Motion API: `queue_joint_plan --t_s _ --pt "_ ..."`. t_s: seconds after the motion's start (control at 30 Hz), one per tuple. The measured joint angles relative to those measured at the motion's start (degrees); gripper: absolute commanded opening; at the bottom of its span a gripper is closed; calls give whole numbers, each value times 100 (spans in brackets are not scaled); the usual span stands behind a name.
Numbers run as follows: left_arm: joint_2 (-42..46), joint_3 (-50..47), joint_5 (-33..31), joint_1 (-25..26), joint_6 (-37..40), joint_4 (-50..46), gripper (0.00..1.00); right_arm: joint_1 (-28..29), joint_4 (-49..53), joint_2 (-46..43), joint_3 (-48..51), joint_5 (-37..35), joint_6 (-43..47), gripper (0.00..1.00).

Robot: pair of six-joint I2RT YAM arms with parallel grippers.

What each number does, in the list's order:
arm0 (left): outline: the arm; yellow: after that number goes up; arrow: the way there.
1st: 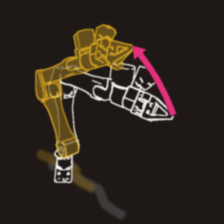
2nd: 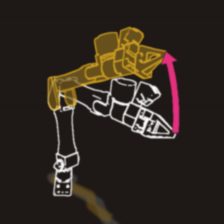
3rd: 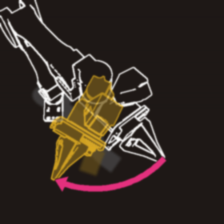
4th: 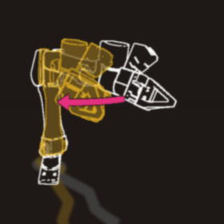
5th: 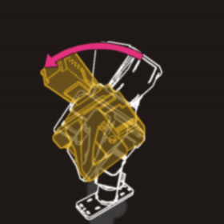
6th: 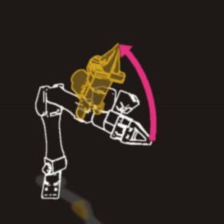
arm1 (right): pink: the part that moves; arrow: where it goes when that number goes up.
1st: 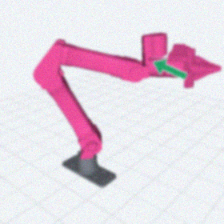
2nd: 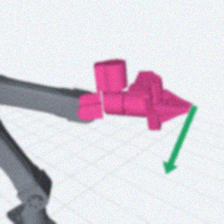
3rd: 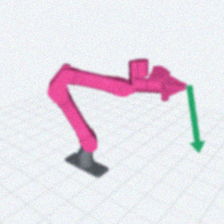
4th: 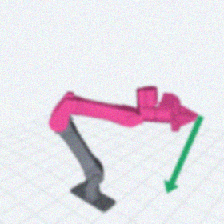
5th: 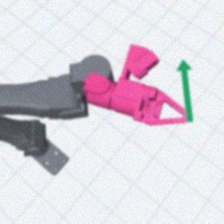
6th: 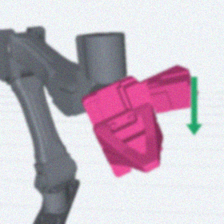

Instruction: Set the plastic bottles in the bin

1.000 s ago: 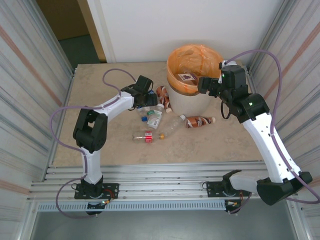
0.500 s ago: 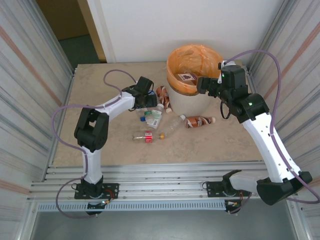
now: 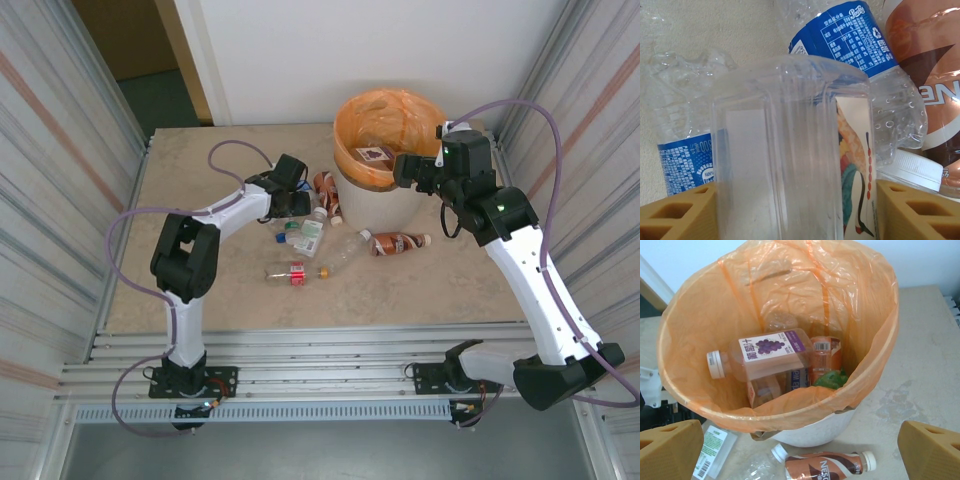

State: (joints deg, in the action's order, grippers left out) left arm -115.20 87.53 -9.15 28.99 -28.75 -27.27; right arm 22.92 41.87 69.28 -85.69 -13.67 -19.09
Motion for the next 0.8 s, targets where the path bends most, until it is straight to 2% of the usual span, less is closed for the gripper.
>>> queue_joint_plan --t_s 0.33,0.57,0.8 --pt "393 -164 4 66 28 0 52 0 -26 0 0 33 -2 98" --pt "1488 -555 -98 76 205 164 52 0 -26 7 0 188 -90 98" --pt "2697 -1589 -92 79 822 1220 49 -31 -98 275 -120 942 -297 98"
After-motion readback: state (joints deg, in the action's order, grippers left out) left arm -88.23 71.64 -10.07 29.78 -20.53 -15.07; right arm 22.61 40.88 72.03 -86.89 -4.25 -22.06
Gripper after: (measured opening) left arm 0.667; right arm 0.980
